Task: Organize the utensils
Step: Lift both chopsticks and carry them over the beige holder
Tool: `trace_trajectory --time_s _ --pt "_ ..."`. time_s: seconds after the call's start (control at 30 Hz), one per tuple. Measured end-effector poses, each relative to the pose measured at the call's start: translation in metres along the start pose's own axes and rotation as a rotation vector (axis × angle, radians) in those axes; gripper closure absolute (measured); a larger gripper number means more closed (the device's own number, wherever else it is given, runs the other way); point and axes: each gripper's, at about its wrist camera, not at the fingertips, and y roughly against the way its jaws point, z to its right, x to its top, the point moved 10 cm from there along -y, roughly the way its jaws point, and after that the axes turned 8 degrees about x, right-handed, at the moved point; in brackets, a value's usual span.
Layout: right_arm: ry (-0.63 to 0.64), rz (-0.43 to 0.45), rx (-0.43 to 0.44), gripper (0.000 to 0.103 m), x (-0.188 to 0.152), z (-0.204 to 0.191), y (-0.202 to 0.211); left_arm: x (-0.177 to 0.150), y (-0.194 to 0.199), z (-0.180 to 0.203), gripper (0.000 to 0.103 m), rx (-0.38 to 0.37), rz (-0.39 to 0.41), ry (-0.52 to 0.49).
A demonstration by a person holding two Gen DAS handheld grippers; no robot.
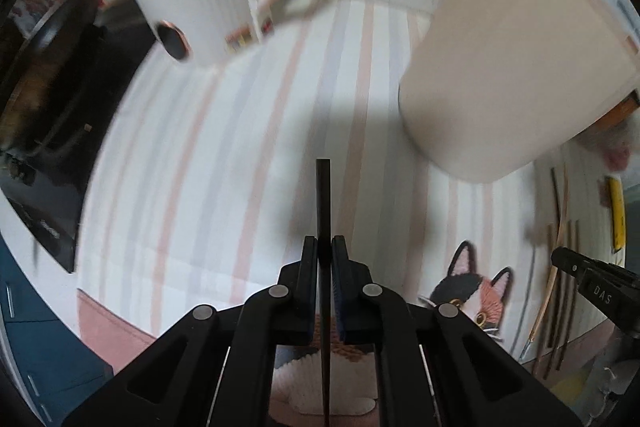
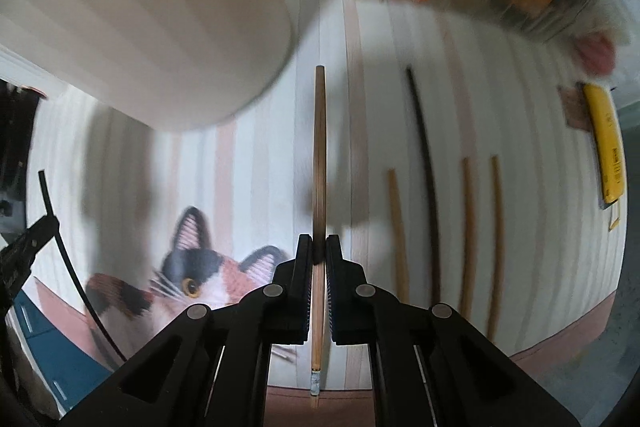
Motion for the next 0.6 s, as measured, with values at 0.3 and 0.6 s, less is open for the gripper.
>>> trace_trajectory --time_s 0.3,0.6 --pt "0.022 0.205 0.083 0.096 0.0 -0.034 0.075 0.046 0.082 -0.016 0.099 -0.063 0.216 0.073" --pt "0.088 0.399 0.148 0.097 0.045 -0.078 0.158 0.115 0.16 -0.034 0.099 -0.062 0.437 0.109"
